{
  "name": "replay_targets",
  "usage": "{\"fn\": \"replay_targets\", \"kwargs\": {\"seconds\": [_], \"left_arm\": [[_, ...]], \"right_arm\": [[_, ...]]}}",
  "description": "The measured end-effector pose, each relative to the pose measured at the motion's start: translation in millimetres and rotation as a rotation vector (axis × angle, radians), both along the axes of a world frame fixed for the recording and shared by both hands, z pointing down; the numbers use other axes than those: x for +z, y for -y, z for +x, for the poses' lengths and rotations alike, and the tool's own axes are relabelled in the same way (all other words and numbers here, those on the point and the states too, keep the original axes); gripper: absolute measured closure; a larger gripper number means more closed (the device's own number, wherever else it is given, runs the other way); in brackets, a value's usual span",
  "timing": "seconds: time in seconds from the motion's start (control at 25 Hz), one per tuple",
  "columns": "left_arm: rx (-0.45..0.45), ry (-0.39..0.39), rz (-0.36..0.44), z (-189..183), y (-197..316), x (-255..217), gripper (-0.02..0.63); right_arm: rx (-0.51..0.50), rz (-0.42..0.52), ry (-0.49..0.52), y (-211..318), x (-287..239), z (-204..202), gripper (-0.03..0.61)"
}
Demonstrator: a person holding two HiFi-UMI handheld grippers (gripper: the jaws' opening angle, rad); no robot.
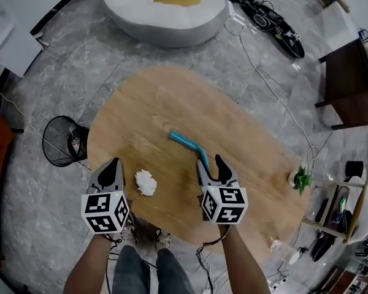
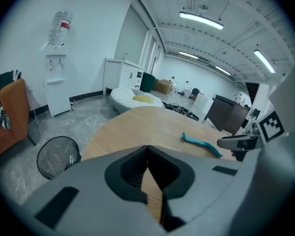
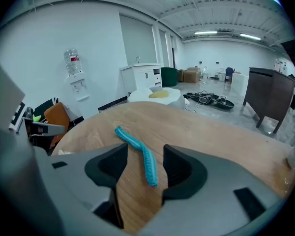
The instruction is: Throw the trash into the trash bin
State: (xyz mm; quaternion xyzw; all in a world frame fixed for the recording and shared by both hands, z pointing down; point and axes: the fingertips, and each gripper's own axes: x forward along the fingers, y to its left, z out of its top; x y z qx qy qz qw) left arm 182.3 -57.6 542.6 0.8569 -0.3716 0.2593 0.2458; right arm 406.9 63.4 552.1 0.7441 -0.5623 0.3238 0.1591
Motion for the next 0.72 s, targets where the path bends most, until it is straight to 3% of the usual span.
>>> {"fn": "replay_targets", "kwargs": {"seconds": [0.48, 0.72], "left_arm": [[-0.064, 0.023, -0.012, -4, 5, 13, 0.621], [-0.084, 0.023, -0.015, -3, 8, 14, 0.621]], "right_arm": [[-0.175, -0.148, -0.053, 5, 32, 1, 0.410], [-0.192, -0.179, -0.058, 5, 37, 2, 0.469]]}}
